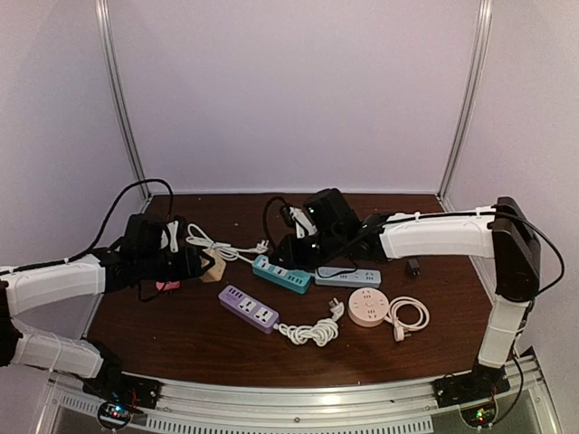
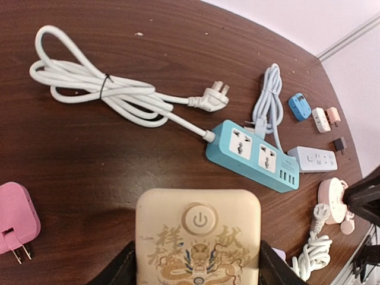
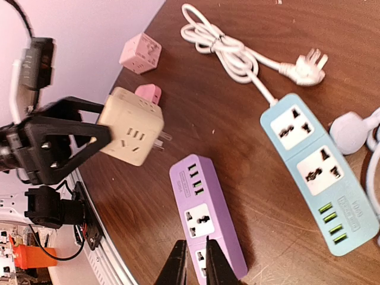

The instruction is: Pull the plug off the socket

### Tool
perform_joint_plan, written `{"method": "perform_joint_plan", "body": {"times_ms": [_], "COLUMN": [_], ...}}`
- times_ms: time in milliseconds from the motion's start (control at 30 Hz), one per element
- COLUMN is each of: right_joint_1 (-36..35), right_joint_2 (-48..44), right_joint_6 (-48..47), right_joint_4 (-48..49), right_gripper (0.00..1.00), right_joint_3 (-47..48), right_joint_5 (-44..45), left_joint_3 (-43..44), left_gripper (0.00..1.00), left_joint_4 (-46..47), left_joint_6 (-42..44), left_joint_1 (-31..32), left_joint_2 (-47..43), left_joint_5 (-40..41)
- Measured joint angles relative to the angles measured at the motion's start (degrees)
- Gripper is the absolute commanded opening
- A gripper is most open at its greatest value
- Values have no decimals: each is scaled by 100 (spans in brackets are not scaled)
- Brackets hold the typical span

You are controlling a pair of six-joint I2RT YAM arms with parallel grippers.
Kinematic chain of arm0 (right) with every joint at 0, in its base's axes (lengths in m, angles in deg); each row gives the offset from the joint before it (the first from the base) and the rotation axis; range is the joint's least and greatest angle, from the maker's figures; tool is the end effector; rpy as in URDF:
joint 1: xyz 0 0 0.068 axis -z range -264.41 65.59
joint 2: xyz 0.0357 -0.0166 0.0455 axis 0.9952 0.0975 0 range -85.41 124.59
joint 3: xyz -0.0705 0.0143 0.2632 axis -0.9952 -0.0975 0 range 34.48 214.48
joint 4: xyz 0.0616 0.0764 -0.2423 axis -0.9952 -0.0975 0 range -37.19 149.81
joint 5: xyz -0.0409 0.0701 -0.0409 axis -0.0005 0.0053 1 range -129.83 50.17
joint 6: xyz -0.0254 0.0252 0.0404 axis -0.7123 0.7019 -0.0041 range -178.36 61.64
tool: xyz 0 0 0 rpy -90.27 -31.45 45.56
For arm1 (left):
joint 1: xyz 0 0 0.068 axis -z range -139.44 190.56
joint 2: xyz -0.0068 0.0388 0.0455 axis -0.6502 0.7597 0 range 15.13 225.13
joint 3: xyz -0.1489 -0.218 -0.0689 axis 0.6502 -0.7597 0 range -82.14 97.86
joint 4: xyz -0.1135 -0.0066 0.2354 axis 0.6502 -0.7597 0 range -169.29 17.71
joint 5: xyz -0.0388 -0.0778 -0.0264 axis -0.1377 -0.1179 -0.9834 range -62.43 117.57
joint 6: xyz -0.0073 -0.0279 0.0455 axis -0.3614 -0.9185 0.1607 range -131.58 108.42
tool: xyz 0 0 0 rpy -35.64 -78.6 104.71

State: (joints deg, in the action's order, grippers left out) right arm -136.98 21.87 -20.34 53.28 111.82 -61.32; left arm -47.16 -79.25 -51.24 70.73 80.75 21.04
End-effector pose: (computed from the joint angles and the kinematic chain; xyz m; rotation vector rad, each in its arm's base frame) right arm 0.2490 0.3469 0.2317 -0.5457 2.4117 1.2111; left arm 0.2046 -0.1236 0.2141 -0.1282 2.3378 -0.7687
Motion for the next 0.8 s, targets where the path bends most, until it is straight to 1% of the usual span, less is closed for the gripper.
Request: {"method": "perform_joint_plan", "body": {"times_ms": [133, 233, 367, 500, 567, 667, 700, 733, 800], "right_joint_1": [214, 387, 564, 688, 743, 817, 848, 883, 918], "right_joint_2": [-511, -826, -1110, -1421, -1582, -1786, -1849, -1904, -1961], "right_joint_6": [-179, -284, -439, -542, -586, -660, -682, -691, -708], "right_joint_4": [101, 122, 103, 85, 90, 94, 92, 94, 92], "right_gripper": [20, 22, 28, 33, 35, 40, 41, 43, 47], "right_joint_3": [-264, -590, -964, -1290, -1423, -1580, -1628, -1679, -1751], "right_joint_5": [153, 262, 487, 629, 667, 726, 748, 769, 809], "left_joint_3": [-205, -254, -280, -273, -258, -162, -138, -118, -79], "left_gripper": [10, 11, 18, 25, 31, 45, 51, 60, 67], "left_joint_4": [487, 876, 1270, 1504, 1609, 1646, 1650, 1637, 1567], "left_joint_6": [-299, -470, -603, -616, -614, -603, -588, -568, -518], "left_joint_1": [-688, -1010, -1226, -1318, -1351, -1384, -1384, -1384, -1384], "left_joint_2": [422, 841, 1360, 1742, 1915, 2059, 2092, 2105, 2109], "left_joint_5": [-686, -1097, -1493, -1707, -1801, -1904, -1919, -1919, -1899]}}
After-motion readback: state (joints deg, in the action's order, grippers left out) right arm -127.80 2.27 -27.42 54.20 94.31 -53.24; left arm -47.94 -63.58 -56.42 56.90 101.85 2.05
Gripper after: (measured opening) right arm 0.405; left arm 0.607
